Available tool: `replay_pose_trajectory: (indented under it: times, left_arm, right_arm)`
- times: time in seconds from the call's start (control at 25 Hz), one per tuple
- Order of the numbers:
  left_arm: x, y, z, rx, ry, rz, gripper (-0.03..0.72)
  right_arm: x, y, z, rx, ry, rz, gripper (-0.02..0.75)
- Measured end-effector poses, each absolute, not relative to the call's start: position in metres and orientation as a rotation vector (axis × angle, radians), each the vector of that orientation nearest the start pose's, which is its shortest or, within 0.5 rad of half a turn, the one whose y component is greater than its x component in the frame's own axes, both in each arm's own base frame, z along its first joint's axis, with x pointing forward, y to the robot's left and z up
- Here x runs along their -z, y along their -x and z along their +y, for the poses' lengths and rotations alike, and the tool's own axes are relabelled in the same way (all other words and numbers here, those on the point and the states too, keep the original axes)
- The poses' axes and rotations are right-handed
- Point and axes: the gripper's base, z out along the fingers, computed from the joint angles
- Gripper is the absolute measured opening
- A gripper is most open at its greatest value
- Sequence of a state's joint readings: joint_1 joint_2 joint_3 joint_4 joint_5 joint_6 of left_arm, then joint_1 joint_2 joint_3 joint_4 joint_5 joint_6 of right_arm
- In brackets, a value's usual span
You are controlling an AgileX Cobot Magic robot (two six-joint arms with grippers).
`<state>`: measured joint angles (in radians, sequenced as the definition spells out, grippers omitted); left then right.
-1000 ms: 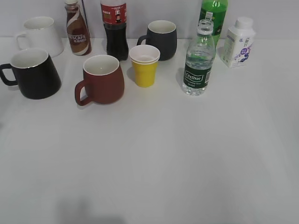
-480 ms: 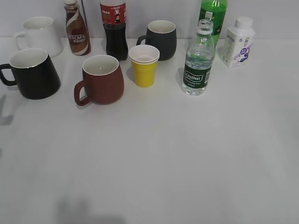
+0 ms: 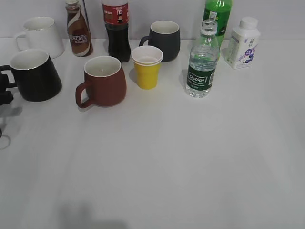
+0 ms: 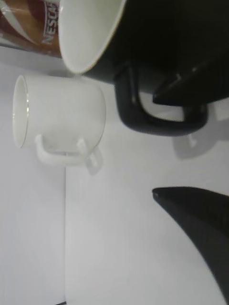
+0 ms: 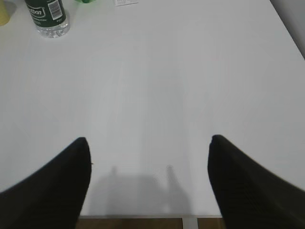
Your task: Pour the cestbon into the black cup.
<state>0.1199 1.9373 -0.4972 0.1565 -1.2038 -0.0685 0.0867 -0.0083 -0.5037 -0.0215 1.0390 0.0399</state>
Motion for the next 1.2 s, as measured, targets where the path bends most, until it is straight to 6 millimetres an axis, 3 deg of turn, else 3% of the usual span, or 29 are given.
replay_pose_trajectory:
  times: [0.44,0.52,0.68,0.88,1.0,1.2]
  left_arm:
    - [-0.114,-0.335,0.023,0.061,-0.050,1.706,0.379]
    - [-0.112,-0.343,0.022,0.074,-0.086,1.711,0.314]
    - [-0.112,-0.352,0.020,0.083,-0.126,1.702,0.070]
    - [-0.122,-0.351,0.019,0.076,-0.148,1.698,0.042]
    - [-0.143,-0.344,0.018,0.063,-0.162,1.664,0.040]
    - [-0.182,-0.329,0.017,0.036,-0.181,1.602,0.039]
  right_arm:
    - [-0.280,0.006,-0.002,-0.059,0.046,2.010,0.573]
    - [-0.280,0.006,-0.002,-0.064,0.047,2.010,0.573]
    - [-0.280,0.006,0.000,-0.088,0.047,2.011,0.573]
    - [-0.284,0.003,0.004,-0.116,0.087,2.002,0.564]
    - [-0.299,-0.016,0.011,-0.132,0.189,1.929,0.557]
    - [-0.329,-0.075,0.022,-0.145,0.275,1.700,0.557]
